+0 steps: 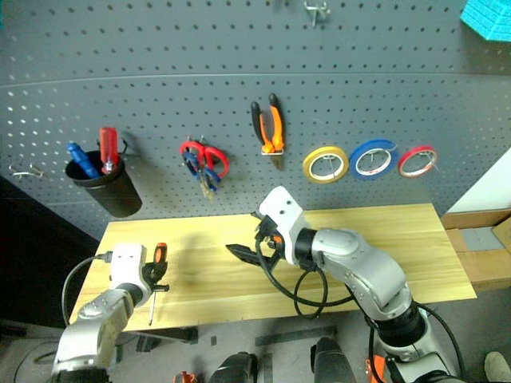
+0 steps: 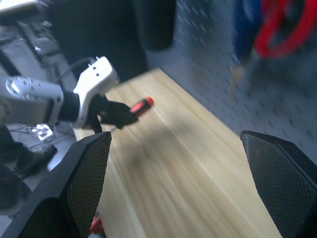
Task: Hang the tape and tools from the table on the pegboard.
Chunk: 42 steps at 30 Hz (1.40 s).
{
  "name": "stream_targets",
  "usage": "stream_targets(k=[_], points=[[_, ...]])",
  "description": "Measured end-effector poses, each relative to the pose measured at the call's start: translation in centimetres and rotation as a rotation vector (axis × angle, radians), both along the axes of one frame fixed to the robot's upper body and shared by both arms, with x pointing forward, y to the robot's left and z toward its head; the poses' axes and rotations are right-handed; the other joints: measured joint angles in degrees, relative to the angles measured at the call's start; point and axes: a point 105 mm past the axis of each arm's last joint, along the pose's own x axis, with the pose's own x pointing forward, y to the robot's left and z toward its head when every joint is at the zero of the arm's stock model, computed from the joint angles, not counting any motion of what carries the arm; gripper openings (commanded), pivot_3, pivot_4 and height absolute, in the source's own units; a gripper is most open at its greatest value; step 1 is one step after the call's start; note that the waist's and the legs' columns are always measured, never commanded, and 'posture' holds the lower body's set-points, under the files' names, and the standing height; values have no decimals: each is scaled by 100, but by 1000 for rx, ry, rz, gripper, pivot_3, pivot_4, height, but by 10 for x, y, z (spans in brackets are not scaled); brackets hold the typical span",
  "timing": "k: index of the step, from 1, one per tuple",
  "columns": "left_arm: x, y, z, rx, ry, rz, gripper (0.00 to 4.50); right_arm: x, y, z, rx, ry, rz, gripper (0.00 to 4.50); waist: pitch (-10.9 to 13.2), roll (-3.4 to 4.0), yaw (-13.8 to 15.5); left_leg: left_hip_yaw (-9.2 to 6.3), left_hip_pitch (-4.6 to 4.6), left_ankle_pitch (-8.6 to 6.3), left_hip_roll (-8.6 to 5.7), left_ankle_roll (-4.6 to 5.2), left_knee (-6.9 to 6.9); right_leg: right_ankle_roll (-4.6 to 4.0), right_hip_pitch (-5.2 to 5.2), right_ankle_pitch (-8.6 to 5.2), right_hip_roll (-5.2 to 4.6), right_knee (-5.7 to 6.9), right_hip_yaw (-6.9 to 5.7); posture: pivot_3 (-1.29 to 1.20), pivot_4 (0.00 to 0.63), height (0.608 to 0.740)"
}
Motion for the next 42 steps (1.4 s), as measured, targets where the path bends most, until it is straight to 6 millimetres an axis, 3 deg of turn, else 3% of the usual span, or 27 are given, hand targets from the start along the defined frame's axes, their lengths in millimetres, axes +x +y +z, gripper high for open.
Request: stream_targets(k=[1, 3, 6, 8, 16, 19, 22, 27, 32, 38, 42], points=[[-3, -1, 11, 49, -55, -7, 894, -3, 1, 1, 12, 0, 27, 4500, -1, -2, 8, 0, -1, 0, 1, 0, 0, 0, 1, 0, 0, -1, -1, -46, 181, 740], [-9, -13, 52, 162, -242, -51, 894, -8, 0, 6, 33, -2, 82, 4500, -2, -3, 27, 4, 0, 0, 0, 0, 1, 0, 4, 0, -1, -2, 0, -38, 175, 740], [-15, -35, 106, 224, -480, -91, 894, -15, -1, 9, 43, 1, 156, 4500, -7, -6, 114, 4, 3, 1, -2, 1, 4, 0, 14, 0, 0, -3, -2, -13, 155, 740], [-14, -40, 131, 232, -578, -81, 894, -17, -4, 10, 38, 2, 185, 4500, -14, -11, 157, 4, 5, 2, -1, 1, 8, 0, 17, 0, 4, 2, -4, 3, 139, 740], [5, -21, 262, 192, -979, 33, 894, -6, -5, 15, 31, -25, 217, 4500, -70, -60, 183, -3, 8, 25, -1, -18, 12, -3, 21, 9, 12, 8, -11, 22, 109, 740], [17, -11, 285, 125, -1028, 46, 894, 2, -4, 18, 31, -47, 200, 4500, -98, -68, 168, -3, 10, 34, 0, -36, 9, -3, 18, 10, 12, 11, -10, 15, 108, 740], [33, -3, 284, 90, -1009, 40, 894, 2, -2, 22, 45, -68, 203, 4500, -100, -69, 154, -2, 6, 34, 0, -39, 6, -3, 11, 9, 12, 6, -8, 3, 107, 740], [57, 13, 250, 37, -911, 62, 894, 3, -1, 22, 48, -72, 194, 4500, -104, -75, 161, -1, -6, 32, -1, -43, 6, -4, -2, 10, 11, 2, -5, -25, 113, 740], [57, 14, 221, -6, -864, 71, 2526, 5, -3, 22, 41, -77, 172, 4500, -108, -82, 151, -1, -4, 32, -2, -43, 8, -5, -2, 10, 10, 8, -3, -25, 113, 740], [46, 13, 210, -90, -853, 117, 4378, 6, -6, 20, 33, -77, 150, 4500, -112, -88, 151, -2, -1, 32, -2, -42, 16, -6, 3, 11, 10, 17, -3, -32, 117, 740], [47, -8, 176, -113, -642, 144, 4378, 11, -19, 15, 42, -50, 100, 4500, -124, -99, 167, -5, 5, 31, -3, -39, 19, -4, 14, 12, 10, 18, -4, -9, 111, 740]])
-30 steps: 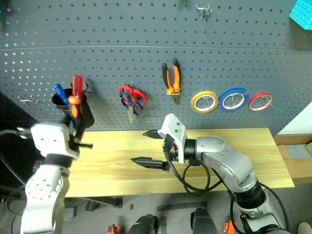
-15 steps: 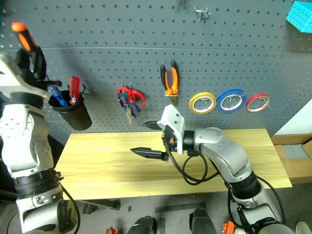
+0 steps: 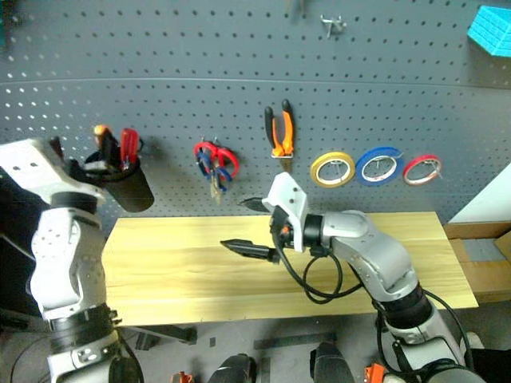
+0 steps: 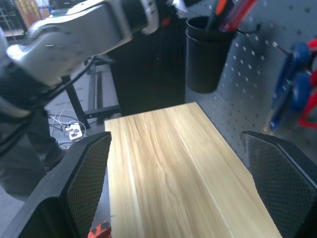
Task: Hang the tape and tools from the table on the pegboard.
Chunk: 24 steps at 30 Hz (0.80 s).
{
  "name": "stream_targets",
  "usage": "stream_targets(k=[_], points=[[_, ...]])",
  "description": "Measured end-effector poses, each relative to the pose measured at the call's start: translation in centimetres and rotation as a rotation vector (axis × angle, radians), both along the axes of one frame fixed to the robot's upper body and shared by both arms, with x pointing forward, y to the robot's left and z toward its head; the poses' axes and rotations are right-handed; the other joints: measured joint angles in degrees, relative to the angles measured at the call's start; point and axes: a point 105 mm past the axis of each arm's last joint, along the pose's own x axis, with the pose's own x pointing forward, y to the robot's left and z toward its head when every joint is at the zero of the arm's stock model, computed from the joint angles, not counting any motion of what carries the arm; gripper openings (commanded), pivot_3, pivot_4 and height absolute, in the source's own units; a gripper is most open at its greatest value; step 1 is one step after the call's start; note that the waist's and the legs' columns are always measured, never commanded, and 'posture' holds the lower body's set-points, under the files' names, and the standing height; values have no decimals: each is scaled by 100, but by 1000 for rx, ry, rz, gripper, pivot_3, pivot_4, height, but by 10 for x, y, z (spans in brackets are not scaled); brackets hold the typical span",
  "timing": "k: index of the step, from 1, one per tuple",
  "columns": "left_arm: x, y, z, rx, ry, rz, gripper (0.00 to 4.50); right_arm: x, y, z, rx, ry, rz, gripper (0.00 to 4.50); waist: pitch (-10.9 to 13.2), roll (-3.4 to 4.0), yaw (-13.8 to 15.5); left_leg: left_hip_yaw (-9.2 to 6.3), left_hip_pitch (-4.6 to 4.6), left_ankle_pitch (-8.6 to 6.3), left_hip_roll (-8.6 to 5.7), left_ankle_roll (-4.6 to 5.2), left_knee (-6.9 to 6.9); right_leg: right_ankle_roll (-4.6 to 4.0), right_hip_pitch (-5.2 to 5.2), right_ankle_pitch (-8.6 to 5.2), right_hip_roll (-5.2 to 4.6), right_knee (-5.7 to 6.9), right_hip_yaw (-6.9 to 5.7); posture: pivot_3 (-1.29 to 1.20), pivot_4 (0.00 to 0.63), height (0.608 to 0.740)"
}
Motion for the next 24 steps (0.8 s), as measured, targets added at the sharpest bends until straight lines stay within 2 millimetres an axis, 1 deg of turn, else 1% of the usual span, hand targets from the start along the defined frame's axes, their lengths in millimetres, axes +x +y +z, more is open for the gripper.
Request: stream_targets(k=[2, 5, 6, 8, 11, 13, 14, 16, 18, 20, 21, 24], points=[[-2, -18, -10, 32, 65, -57, 4378, 4, -10, -6, 6, 20, -50, 4500, -5, -7, 2, 0, -2, 1, 0, -2, 0, 0, -1, 0, 0, 1, 0, -2, 105, 740], [-10, -43, -9, 109, 73, -165, 4378, 16, -24, -13, 42, 34, -167, 4500, -20, -5, 2, 5, 0, 2, 1, -3, 0, -1, -3, 0, 1, 5, 3, -4, 97, 740], [-13, -51, -14, 140, 89, -207, 4378, 22, -30, -15, 72, 28, -232, 4500, -43, 3, -7, 9, 4, 2, 2, -3, -3, -1, -2, 0, 2, 4, 5, -4, 97, 740], [-17, -64, -27, 164, 128, -275, 4378, 33, -45, -20, 97, 7, -349, 4500, -104, 29, -16, 25, 7, 2, 2, -3, -6, -1, -3, 0, 1, 2, 15, -11, 84, 740], [-25, -68, -53, 174, 204, -315, 4378, 40, -63, -39, 125, 8, -479, 4500, -204, 47, -20, 32, 15, 1, 6, -2, -10, -1, -1, -1, 4, 0, 18, -18, 75, 740], [-31, -66, -75, 155, 255, -322, 4378, 41, -74, -57, 112, 15, -549, 4500, -247, 64, -19, 39, 16, -4, 5, 10, -8, -1, 4, -1, 4, -3, 23, -19, 63, 740], [-35, -62, -90, 137, 286, -307, 4378, 41, -80, -68, 103, 26, -587, 4500, -308, 74, -14, 42, 23, -5, 5, 10, -9, 0, 10, -1, 4, -5, 26, -19, 63, 740], [-43, -47, -132, 106, 399, -252, 4378, 40, -96, -95, 68, 63, -669, 4500, -367, 87, -13, 49, 50, -13, 5, 24, -10, 0, 30, -2, 4, -5, 30, -25, 51, 740], [-51, -33, -166, 63, 484, -201, 4378, 43, -114, -114, 40, 78, -757, 4500, -370, 89, -12, 49, 54, -7, 6, 35, -6, -1, 39, 3, 6, -4, 29, -25, 42, 740], [-54, -23, -179, 26, 508, -161, 4378, 47, -127, -122, 34, 84, -818, 4500, -371, 88, -11, 50, 101, 3, 6, 45, -6, 11, 90, 9, 8, -8, 27, -26, 39, 740], [-55, -19, -182, 18, 508, -142, 4378, 49, -133, -125, 36, 83, -846, 4500, -388, 89, -12, 50, 117, 7, 7, 51, -6, 22, 108, 6, 8, -10, 26, -22, 30, 740], [-55, -5, -184, 35, 488, -95, 4378, 53, -153, -136, 21, 85, -932, 4500, -479, 90, -17, 52, 129, 24, 7, 64, -4, 21, 119, 22, 8, -8, 28, -20, 19, 740]])
